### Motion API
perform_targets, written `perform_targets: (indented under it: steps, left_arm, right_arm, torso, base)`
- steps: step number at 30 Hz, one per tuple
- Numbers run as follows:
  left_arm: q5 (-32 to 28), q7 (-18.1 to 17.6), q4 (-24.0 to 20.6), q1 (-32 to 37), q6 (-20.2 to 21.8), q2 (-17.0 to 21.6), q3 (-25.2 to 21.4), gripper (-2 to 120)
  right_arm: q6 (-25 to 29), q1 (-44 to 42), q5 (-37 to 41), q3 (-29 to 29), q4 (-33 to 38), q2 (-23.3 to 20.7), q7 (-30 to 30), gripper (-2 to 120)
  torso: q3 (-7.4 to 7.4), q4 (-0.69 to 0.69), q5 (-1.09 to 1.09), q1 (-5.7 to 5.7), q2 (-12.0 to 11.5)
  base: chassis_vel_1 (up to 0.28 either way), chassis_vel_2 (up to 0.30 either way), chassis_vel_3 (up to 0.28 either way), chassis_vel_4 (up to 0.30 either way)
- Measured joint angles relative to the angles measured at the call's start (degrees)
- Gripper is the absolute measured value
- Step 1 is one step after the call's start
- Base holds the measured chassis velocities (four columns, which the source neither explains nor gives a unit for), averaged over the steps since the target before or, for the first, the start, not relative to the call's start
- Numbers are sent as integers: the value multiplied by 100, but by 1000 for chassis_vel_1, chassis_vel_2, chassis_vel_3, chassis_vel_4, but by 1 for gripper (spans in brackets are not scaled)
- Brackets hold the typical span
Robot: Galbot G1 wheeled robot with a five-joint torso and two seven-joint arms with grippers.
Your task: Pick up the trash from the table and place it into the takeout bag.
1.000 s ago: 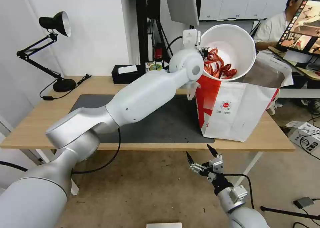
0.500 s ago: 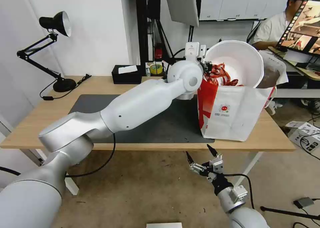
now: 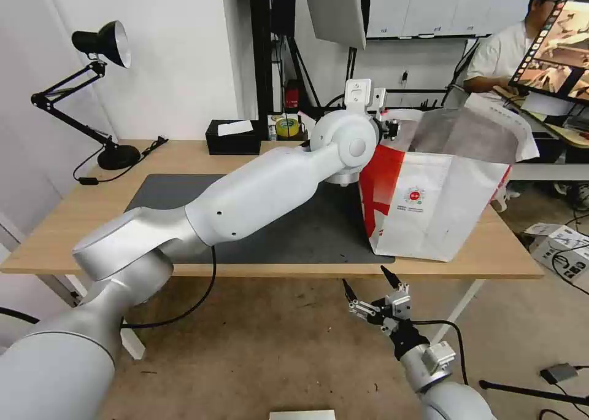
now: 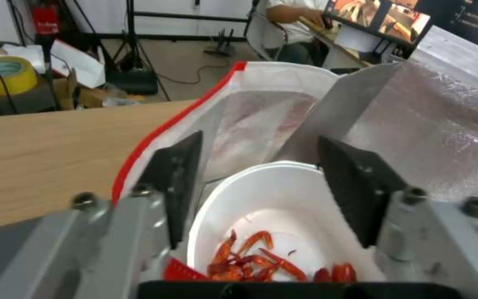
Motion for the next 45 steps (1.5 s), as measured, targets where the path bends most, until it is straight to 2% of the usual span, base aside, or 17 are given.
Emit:
perform_targets:
  steps: [2, 6, 8, 10, 13, 14, 16, 20, 23, 28, 32, 35, 36, 39, 40, 43, 45]
  left_arm:
    - [-22, 82, -187, 37, -77, 221, 26, 79]
    - [-15, 91, -333, 98, -125, 350, 27, 88]
    - [124, 158, -495, 170, -288, 526, 41, 99]
    - [227, 244, -569, 199, -419, 633, 64, 101]
    - [872, 714, -697, 329, -1155, 1007, 227, 110]
    - [872, 714, -697, 329, -1155, 1007, 227, 110]
    - [1425, 1207, -767, 566, -1800, 1317, 271, 113]
    - [1602, 1473, -906, 834, -2106, 1587, 212, 115]
    - [1829, 1923, -1028, 1243, -2683, 2019, 134, 114]
    - [1959, 2234, -1095, 1632, -3049, 2358, -37, 111]
    - [2183, 2615, -1187, 2173, -3396, 2747, -399, 104]
    - [2523, 3189, -1281, 2749, -3645, 3090, -843, 101]
    - [2523, 3189, -1281, 2749, -3645, 3090, -843, 101]
    - [2997, 3916, -1297, 3566, -3871, 3464, -1414, 100]
    - [2997, 3916, -1297, 3566, -3871, 3464, -1414, 100]
    - [3122, 4347, -1442, 4456, -3924, 3728, -2094, 100]
    - [3139, 4419, -1507, 4713, -3935, 3796, -2347, 100]
  right_arm:
    - [0, 0, 0, 0, 0, 0, 0, 100]
    - [0, 0, 0, 0, 0, 0, 0, 100]
    - [0, 0, 0, 0, 0, 0, 0, 100]
    - [0, 0, 0, 0, 0, 0, 0, 100]
    - [0, 0, 0, 0, 0, 0, 0, 100]
    - [0, 0, 0, 0, 0, 0, 0, 100]
    - [0, 0, 0, 0, 0, 0, 0, 100]
    - [0, 0, 0, 1, 0, 0, 0, 100]
    - [0, 0, 0, 0, 0, 0, 0, 100]
    - [0, 0, 0, 0, 0, 0, 0, 100]
    - [0, 0, 0, 0, 0, 0, 0, 100]
    - [0, 0, 0, 0, 0, 0, -1, 100]
    - [0, 0, 0, 0, 0, 0, -1, 100]
    - [0, 0, 0, 1, 0, 0, 1, 100]
    - [0, 0, 0, 1, 0, 0, 1, 100]
    - [0, 1, 0, 0, 0, 0, 0, 100]
    - [0, 0, 0, 0, 0, 0, 0, 100]
  torso:
    - [0, 1, 0, 0, 0]
    - [0, 0, 0, 0, 0]
    - [0, 0, 0, 0, 0]
    - [0, -1, 0, 0, 0]
    - [0, 1, -1, 0, 0]
    - [0, 1, -1, 0, 0]
    - [0, 1, -1, 0, 0]
    - [0, 0, -1, 0, -1]
    - [0, 1, -1, 0, 0]
    - [0, 0, -2, 0, -1]
    - [0, 0, -2, 0, -1]
    - [0, 0, -2, 0, 0]
    - [0, 0, -2, 0, 0]
    - [0, 2, -3, 0, -1]
    - [0, 2, -3, 0, -1]
    - [0, 2, -3, -1, 0]
    - [0, 1, -2, 0, 0]
  base:
    - [0, 0, 0, 0]
    - [0, 0, 0, 0]
    - [0, 0, 0, 0]
    - [0, 0, 0, 0]
    - [0, 0, 0, 0]
    - [0, 0, 0, 0]
    - [0, 0, 0, 0]
    - [0, 0, 0, 0]
    - [0, 0, 0, 0]
    - [0, 0, 0, 0]
    - [0, 0, 0, 0]
    - [0, 0, 0, 0]
    - [0, 0, 0, 0]
    - [0, 0, 0, 0]
    - [0, 0, 0, 0]
    - [0, 0, 0, 0]
    - [0, 0, 0, 0]
